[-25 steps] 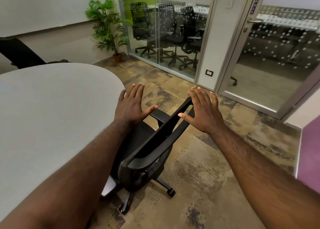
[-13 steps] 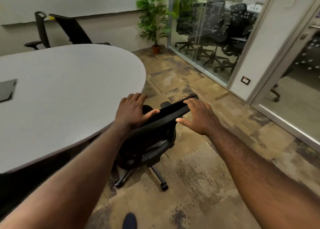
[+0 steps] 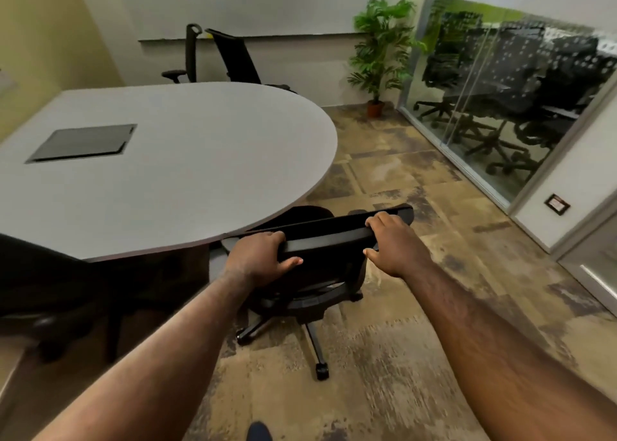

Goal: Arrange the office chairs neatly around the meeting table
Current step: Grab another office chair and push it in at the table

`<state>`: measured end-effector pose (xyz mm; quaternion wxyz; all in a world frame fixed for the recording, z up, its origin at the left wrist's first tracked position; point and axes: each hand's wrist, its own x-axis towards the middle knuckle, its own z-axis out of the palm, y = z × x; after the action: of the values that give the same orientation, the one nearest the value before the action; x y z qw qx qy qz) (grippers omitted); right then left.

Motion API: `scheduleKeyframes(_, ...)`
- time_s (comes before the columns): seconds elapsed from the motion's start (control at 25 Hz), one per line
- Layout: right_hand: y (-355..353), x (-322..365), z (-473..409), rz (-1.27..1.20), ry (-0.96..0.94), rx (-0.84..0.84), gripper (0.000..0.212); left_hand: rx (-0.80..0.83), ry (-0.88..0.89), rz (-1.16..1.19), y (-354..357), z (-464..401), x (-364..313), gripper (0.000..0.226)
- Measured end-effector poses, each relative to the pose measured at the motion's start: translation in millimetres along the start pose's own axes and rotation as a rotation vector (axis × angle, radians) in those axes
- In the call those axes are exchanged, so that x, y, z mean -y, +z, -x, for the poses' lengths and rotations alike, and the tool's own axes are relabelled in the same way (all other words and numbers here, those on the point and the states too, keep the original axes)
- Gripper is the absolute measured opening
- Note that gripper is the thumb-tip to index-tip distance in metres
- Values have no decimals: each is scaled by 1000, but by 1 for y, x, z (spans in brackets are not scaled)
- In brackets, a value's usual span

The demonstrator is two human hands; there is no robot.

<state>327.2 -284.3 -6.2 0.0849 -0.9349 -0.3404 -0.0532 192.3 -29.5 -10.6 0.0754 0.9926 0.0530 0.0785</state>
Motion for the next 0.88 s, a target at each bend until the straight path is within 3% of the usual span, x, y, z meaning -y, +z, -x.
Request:
scheduleKeyframes(0.2,13,-5,-32,86,-57,145,16,28,-111,-92,10,-10,3,30)
scheduleKeyframes(0.4,20,3,-64,219,-120,283,26,24,-144,-136,14,-16,20,26)
scheduleKeyframes(0.88,24,-2,-111,207,-157,254,20,19,-202,-136,17,-46,29,22)
